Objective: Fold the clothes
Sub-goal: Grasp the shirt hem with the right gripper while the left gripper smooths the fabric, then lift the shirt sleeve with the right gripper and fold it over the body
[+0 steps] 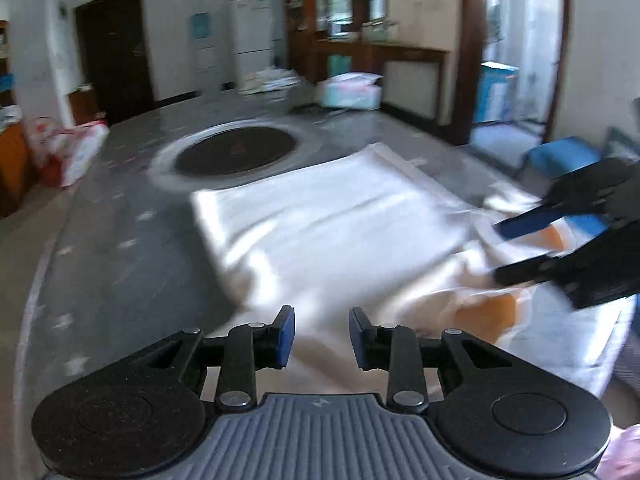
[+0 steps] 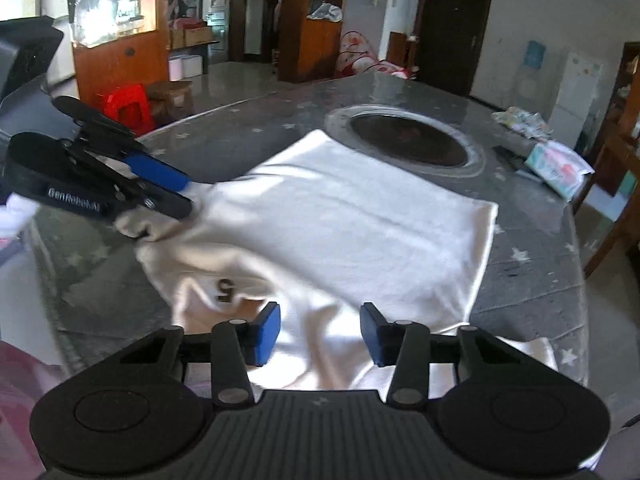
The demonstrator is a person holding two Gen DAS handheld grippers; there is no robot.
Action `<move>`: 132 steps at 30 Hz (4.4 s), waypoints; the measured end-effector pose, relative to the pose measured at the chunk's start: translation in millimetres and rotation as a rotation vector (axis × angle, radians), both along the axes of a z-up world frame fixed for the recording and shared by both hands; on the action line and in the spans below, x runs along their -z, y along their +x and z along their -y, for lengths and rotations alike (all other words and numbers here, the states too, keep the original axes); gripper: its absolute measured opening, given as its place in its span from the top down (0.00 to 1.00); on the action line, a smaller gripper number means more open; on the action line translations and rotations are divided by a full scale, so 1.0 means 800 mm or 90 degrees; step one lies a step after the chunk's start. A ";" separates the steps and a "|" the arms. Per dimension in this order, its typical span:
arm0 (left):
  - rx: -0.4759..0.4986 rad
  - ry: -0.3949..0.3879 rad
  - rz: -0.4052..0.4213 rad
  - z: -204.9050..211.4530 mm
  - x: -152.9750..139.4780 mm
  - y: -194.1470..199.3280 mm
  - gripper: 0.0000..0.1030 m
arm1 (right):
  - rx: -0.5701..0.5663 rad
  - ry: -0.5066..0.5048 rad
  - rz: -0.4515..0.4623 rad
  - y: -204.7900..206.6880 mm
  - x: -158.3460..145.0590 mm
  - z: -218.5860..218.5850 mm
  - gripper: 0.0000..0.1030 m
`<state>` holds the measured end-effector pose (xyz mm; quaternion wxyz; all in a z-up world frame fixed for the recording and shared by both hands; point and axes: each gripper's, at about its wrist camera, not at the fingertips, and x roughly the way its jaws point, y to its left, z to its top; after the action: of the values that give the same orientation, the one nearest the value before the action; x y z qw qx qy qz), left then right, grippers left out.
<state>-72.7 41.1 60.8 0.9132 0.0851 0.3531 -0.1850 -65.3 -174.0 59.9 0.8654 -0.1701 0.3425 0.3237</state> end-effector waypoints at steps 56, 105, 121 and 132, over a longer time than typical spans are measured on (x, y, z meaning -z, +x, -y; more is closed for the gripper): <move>0.141 -0.066 -0.058 0.089 0.050 0.003 0.79 | 0.211 0.007 0.016 0.064 0.028 0.110 0.80; 0.144 -0.056 -0.053 0.095 0.053 -0.009 0.60 | 0.315 0.038 0.056 0.095 0.054 0.119 0.96; 0.158 -0.043 -0.048 0.095 0.053 -0.014 0.58 | 0.571 0.079 0.081 0.009 0.033 0.291 0.91; 0.146 -0.046 -0.055 0.091 0.052 -0.019 0.57 | 0.514 0.069 0.050 0.026 0.050 0.248 0.83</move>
<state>-87.9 -31.3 19.5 0.8724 0.0838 0.3729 -0.3047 -44.2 -372.7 19.5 0.9431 0.0115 0.3308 -0.0310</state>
